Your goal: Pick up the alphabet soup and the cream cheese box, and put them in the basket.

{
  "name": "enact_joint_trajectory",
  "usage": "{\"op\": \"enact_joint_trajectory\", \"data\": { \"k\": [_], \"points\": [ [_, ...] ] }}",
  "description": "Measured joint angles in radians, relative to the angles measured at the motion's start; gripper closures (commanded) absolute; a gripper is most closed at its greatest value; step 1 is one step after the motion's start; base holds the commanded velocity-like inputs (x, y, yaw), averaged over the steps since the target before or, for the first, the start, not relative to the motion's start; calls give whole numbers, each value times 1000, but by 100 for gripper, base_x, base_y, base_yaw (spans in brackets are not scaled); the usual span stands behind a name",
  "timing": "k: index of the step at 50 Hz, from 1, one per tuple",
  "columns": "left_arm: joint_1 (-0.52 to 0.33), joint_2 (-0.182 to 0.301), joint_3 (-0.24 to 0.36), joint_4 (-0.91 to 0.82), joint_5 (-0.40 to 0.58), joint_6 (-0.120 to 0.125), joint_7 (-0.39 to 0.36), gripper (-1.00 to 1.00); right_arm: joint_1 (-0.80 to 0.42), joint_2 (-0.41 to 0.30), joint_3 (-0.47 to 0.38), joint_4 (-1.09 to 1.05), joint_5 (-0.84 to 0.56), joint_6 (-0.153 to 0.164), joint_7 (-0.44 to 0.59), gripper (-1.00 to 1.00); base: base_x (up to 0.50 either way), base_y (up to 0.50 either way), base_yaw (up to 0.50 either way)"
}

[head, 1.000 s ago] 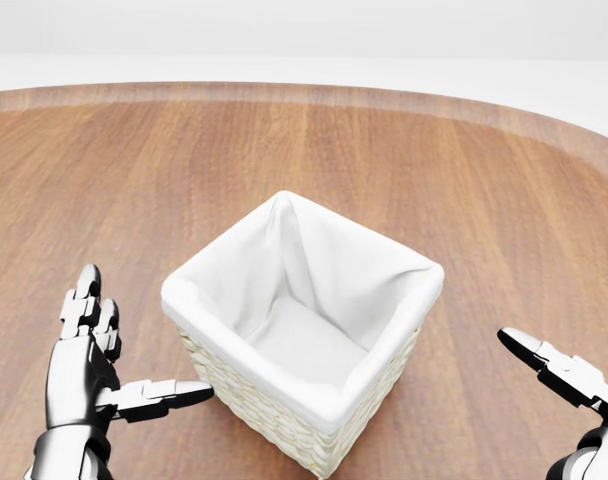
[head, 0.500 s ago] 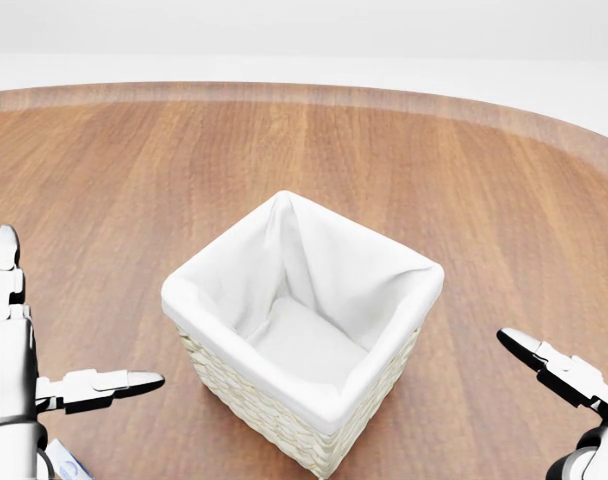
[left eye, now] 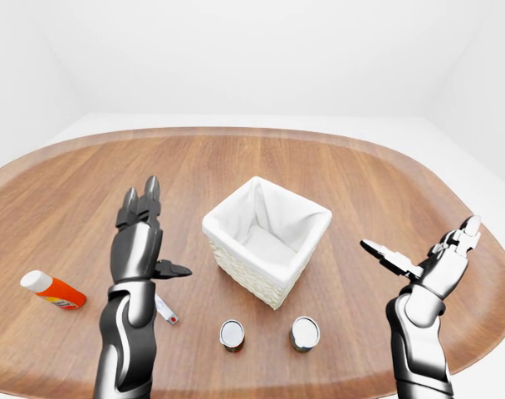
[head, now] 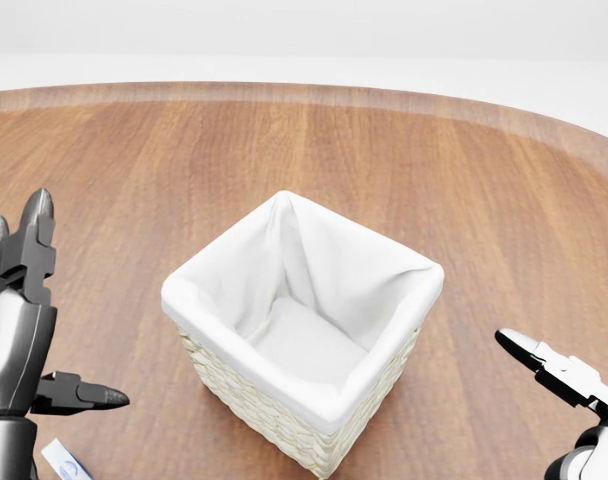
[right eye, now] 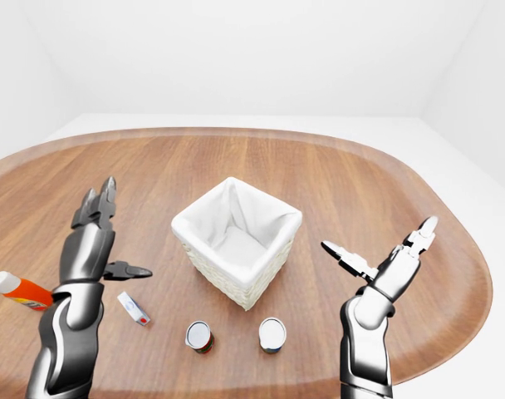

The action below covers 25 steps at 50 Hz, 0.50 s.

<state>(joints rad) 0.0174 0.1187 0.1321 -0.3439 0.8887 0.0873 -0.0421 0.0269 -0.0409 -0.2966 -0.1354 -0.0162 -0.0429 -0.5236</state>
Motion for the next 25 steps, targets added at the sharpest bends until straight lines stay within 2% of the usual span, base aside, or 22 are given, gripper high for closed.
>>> {"op": "enact_joint_trajectory", "data": {
  "k": [6, 12, 21, 25],
  "points": [
    [-4, 2, -2, -90, 139, 0, -126, -100, -1, -1, 0, 4, -1, -2, 0, -100, 0, 0, 0],
    [10, 3, 9, -151, 239, 0, -219, -100, -1, -1, 0, 3, -2, -2, 0, -100, 0, 0, 0],
    [51, 9, 49, -204, 322, 0, -274, -100, 3, 1, 0, -5, -4, -3, 0, -100, 0, 0, 0],
    [64, 12, 68, -211, 340, -14, -279, -100, 5, 2, 0, -8, -5, -4, 0, -100, 0, 0, 0]
  ]
}}
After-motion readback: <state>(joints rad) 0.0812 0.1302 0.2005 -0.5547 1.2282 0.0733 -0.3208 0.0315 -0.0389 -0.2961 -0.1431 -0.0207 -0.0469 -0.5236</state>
